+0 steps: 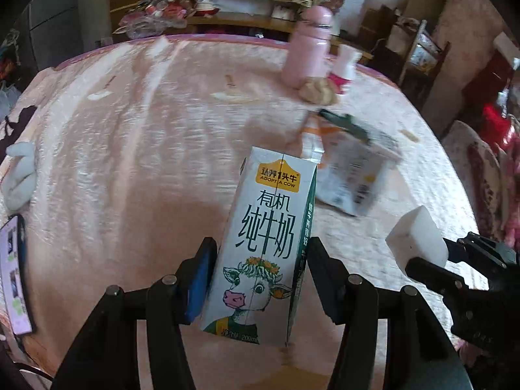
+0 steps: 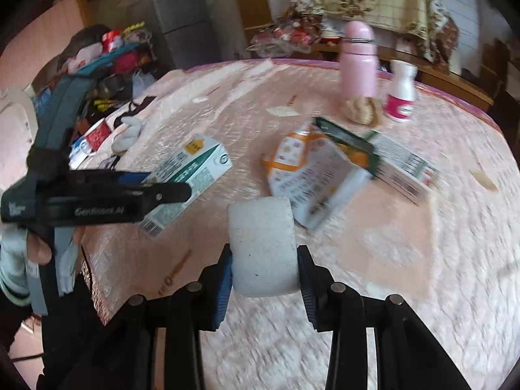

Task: Collect trash
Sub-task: 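Grasp the milk carton with the left gripper while the right grasps the white sponge, then carry the milk carton and white sponge over the white bucket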

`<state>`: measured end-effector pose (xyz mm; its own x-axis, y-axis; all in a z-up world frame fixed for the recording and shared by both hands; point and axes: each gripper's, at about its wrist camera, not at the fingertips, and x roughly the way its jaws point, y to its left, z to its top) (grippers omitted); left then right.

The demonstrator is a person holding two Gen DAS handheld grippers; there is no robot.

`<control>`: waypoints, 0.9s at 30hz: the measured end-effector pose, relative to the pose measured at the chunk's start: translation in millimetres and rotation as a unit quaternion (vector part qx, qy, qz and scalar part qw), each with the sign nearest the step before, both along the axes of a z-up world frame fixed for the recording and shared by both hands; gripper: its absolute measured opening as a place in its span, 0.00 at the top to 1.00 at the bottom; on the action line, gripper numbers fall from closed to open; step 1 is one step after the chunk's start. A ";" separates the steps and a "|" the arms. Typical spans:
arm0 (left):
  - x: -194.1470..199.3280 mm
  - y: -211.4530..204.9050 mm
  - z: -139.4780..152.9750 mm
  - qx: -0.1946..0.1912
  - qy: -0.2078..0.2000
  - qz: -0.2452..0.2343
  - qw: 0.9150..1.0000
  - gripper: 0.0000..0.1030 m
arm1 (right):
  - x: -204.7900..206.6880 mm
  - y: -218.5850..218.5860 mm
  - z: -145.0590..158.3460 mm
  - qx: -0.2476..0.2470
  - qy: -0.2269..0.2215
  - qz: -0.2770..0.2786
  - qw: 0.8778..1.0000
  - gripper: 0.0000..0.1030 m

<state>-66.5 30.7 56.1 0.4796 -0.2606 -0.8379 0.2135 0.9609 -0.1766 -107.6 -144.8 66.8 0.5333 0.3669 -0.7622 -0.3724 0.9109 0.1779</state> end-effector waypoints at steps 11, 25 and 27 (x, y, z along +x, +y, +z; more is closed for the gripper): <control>-31.7 -97.5 12.7 -0.019 -0.016 -0.070 0.997 0.43 | -41.1 -89.3 10.8 0.018 -0.010 -0.102 0.995 0.61; -60.7 -220.7 23.5 -0.011 -0.029 -0.165 0.986 0.43 | -88.0 -201.1 18.5 0.032 -0.020 -0.217 0.975 0.61; -65.4 -237.4 25.4 -0.009 -0.031 -0.179 0.983 0.43 | -94.3 -215.2 18.7 0.030 -0.023 -0.231 0.972 0.61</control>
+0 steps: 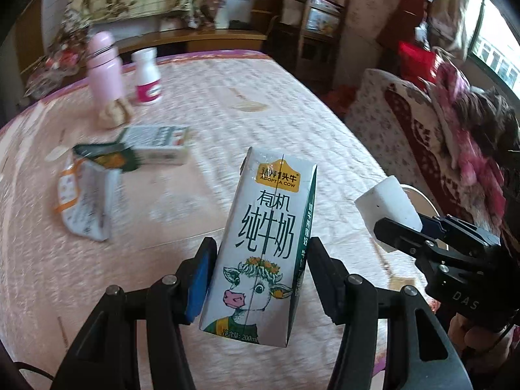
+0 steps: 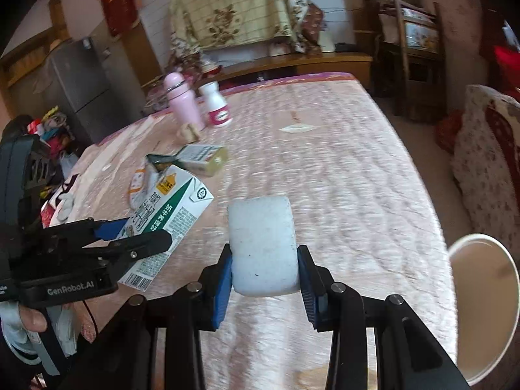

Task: Collect trash
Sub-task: 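Carry the milk carton and white sponge over the white bucket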

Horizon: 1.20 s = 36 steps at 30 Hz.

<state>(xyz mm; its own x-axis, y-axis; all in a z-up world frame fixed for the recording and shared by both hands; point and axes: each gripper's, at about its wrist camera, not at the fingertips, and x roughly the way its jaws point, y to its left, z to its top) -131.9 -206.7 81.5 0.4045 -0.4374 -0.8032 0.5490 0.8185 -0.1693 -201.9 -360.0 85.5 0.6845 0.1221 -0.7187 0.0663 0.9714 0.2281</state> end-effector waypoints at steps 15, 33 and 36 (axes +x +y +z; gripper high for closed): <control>-28.5 -108.9 -2.2 -0.014 0.019 -0.092 0.995 0.43 | -51.1 -93.9 -9.7 -0.001 0.016 -0.113 0.993 0.61; -53.2 -198.9 -15.9 -0.028 0.055 -0.156 0.986 0.43 | -104.9 -190.5 -27.8 0.006 0.045 -0.239 0.970 0.61; -55.5 -207.3 -16.6 -0.031 0.059 -0.163 0.984 0.43 | -111.5 -199.1 -29.2 0.007 0.047 -0.250 0.967 0.61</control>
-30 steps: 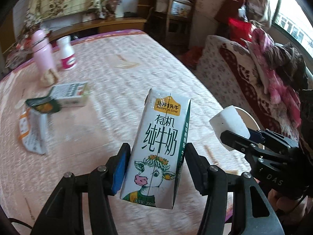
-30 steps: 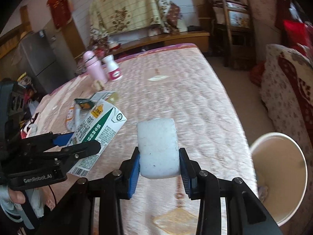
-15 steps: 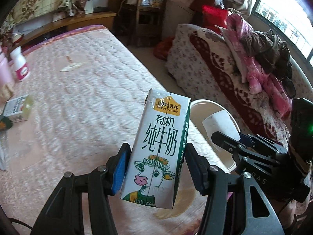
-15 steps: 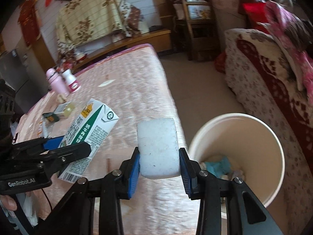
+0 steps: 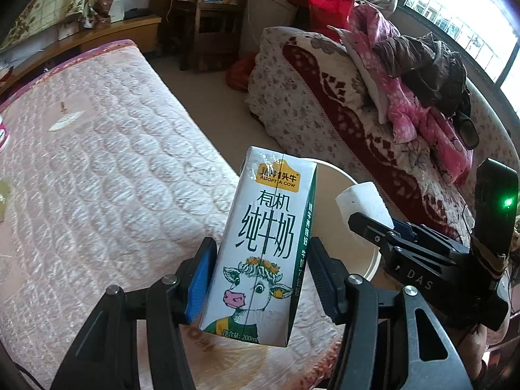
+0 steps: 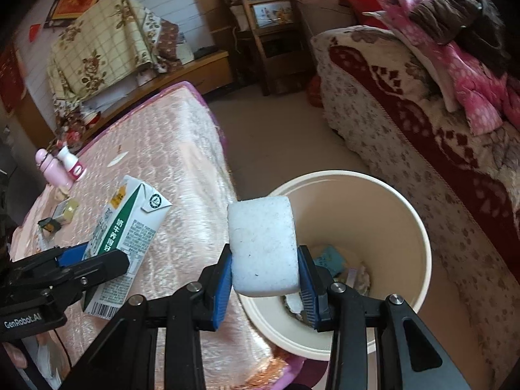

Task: Collect trash
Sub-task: 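Carry the milk carton and white sponge over the white bucket, then open both grippers to drop the carton and sponge into the bucket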

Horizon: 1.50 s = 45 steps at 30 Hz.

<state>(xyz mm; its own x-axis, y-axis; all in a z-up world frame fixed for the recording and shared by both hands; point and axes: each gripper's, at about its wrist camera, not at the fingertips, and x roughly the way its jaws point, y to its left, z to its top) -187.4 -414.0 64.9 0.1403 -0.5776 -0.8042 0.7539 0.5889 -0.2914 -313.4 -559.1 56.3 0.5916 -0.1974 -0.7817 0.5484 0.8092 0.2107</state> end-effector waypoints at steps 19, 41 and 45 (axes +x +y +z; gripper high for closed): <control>-5.2 -22.9 -6.6 -0.016 0.028 -0.017 0.999 0.43 | -7.3 -17.4 -6.1 -0.009 0.023 -0.033 0.999 0.60; -8.3 -32.0 -10.9 -0.032 0.040 -0.028 0.998 0.43 | -14.8 -31.2 -12.0 -0.004 0.034 -0.064 0.997 0.56; -8.0 -30.2 -10.0 -0.044 0.047 -0.030 0.997 0.29 | -18.5 -36.2 -13.2 -0.001 0.038 -0.084 0.996 0.44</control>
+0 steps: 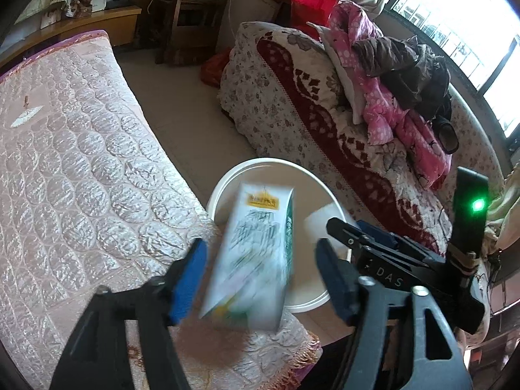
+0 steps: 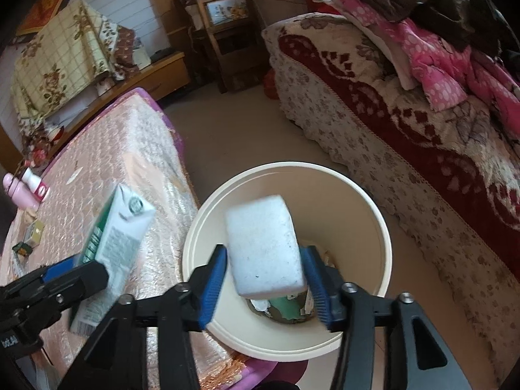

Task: Collect trash
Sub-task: 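Open both grippers to drop the carton and sponge into the bucket, then move both grippers back over the snack wrappers on the mattress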

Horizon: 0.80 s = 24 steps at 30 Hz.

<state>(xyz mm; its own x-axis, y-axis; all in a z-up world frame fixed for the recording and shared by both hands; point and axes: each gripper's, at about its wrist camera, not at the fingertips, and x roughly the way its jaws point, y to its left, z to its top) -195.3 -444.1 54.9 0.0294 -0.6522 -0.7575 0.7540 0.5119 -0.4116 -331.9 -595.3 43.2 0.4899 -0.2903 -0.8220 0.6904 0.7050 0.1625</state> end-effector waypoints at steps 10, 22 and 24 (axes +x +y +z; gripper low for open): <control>5.3 23.5 5.3 0.008 -0.022 0.022 0.999 0.29 | 1.8 1.2 -3.5 0.019 -0.001 0.000 1.000 0.44; 20.6 68.5 11.1 0.035 -0.064 0.076 0.994 0.29 | 26.3 38.8 -0.8 0.018 -0.003 0.052 0.998 0.44; 26.0 81.0 11.6 0.034 -0.062 0.088 0.994 0.29 | 32.8 49.4 1.8 0.014 -0.004 0.066 0.998 0.44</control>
